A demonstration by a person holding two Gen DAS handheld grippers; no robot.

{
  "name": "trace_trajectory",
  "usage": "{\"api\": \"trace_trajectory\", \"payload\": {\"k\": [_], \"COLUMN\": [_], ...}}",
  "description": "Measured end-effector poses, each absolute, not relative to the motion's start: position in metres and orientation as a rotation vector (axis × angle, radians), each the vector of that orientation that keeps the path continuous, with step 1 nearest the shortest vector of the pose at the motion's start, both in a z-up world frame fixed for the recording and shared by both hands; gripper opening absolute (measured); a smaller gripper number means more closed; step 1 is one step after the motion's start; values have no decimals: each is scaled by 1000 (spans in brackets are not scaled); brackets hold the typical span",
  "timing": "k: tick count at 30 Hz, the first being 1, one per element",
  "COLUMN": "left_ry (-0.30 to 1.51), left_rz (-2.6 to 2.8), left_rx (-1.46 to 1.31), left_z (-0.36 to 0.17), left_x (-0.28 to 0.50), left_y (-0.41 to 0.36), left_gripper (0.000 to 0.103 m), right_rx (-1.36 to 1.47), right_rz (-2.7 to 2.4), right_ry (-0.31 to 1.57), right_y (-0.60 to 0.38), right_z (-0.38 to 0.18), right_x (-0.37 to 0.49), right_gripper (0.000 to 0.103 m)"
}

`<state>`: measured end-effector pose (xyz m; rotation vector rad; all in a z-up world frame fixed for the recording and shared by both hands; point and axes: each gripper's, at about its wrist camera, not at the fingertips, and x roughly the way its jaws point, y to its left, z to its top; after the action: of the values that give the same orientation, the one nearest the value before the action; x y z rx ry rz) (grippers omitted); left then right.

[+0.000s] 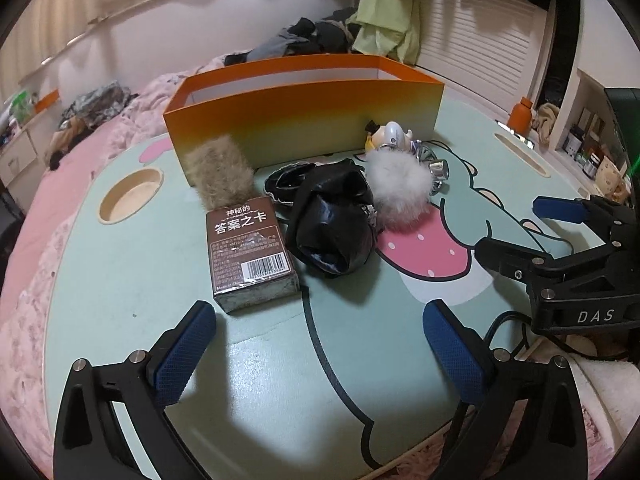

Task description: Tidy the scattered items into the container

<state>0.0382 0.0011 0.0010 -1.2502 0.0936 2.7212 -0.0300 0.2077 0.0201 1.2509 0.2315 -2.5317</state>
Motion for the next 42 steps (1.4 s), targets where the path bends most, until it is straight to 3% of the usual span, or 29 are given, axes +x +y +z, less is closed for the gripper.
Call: {"api": "trace_trajectory", "payload": {"k": [20,26,27,30,35,37,42], "left_ry": [121,65,66,51,-76,-70,-76], "left_rz": [2690,2701,2714,2737,2722,2718,2730], "left_rx": [-1187,-1042,-1021,-1004,-1082,-1102,-1129], "left_z": [1,23,28,35,29,25,20], "left_x": [45,53,53,49,29,25,15], "left_y": [5,-12,-16,-30,-49,-48,-45], "left_gripper": [103,97,96,79,71,57,56], "right_rx": [1190,1141,1141,1146,1147,1147,1147], "right_rz": [-2438,-2455,-2460,-2471,-2472,-2472,-2472], "right_ry": [291,277,272,260,264,264,264], "right_y": [199,201,202,202,200,199,199], "right_z": [19,18,18,18,19,19,19], "right_x": [-30,-24,-24,-25,-25,-25,-25], "right_gripper": [103,103,103,103,103,103,103]}}
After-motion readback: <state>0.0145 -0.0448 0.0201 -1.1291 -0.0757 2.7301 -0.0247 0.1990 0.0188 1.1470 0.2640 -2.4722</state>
